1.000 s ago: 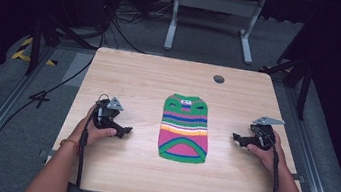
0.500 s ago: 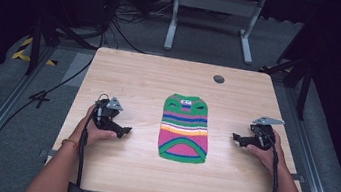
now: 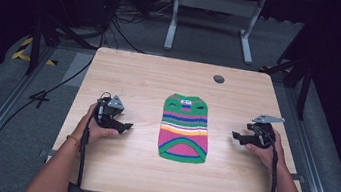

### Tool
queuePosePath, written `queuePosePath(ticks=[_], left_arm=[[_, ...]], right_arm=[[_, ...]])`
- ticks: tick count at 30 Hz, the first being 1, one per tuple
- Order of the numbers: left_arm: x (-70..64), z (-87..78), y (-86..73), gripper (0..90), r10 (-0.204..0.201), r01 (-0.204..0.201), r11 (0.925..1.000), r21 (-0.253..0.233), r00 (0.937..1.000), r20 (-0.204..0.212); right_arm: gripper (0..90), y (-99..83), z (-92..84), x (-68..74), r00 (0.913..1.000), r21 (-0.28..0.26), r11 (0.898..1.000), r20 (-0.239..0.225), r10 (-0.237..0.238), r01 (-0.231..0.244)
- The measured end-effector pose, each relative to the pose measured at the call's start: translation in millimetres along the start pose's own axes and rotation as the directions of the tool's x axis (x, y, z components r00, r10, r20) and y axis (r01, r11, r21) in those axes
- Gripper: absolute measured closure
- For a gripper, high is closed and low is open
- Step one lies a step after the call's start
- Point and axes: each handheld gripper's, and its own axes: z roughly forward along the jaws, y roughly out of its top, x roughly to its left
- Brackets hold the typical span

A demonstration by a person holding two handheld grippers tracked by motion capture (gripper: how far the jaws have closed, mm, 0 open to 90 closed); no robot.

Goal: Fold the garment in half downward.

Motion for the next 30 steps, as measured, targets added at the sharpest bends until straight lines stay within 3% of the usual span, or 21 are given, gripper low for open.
queuePosePath(ticks=[3,5,9,13,14,22,30], left_arm=[[4.3,-3.8,8.7,27.5,0.005,-0.005,0.9995,-0.03,0.9999,-0.01],[8.4,-5.2,14.6,29.7,-0.008,0.008,0.9995,-0.03,0.9999,0.007],[14.2,-2.4,29.5,30.8,0.014,-0.014,0.9995,-0.027,0.9999,0.007],[16.6,9.5,46.8,31.9,0.041,-0.041,0.9989,-0.024,0.9992,-0.002],[16.9,13.2,50.2,31.9,0.028,-0.027,0.9991,-0.034,0.9995,0.013],[21.0,35.6,77.1,33.2,0.046,-0.045,0.9981,-0.043,0.9987,0.021],[28.1,52.9,103.6,36.0,0.047,-0.046,0.9978,-0.048,0.9986,0.024]], right_arm=[[26.0,6.6,-2.2,2.9,1.0,-0.008,1.0,-0.008,-0.002,0.002],[29.0,11.8,-2.1,4.2,0.9997,-0.016,1.0,-0.022,-0.01,0.009],[34.8,24.0,4.2,8.9,0.9993,-0.009,1.0,-0.03,-0.023,0.022],[37.6,36.9,12.5,14.3,0.9984,-0.004,0.999,-0.027,-0.049,0.049],[37.5,41.8,16.2,16.1,0.9981,-0.001,0.999,-0.039,-0.048,0.048],[40.9,70.4,34.6,28.1,0.9946,-0.011,0.997,-0.064,-0.082,0.081],[50.5,95.8,57.9,33.9,0.9919,-0.023,0.996,-0.089,-0.09,0.089]])
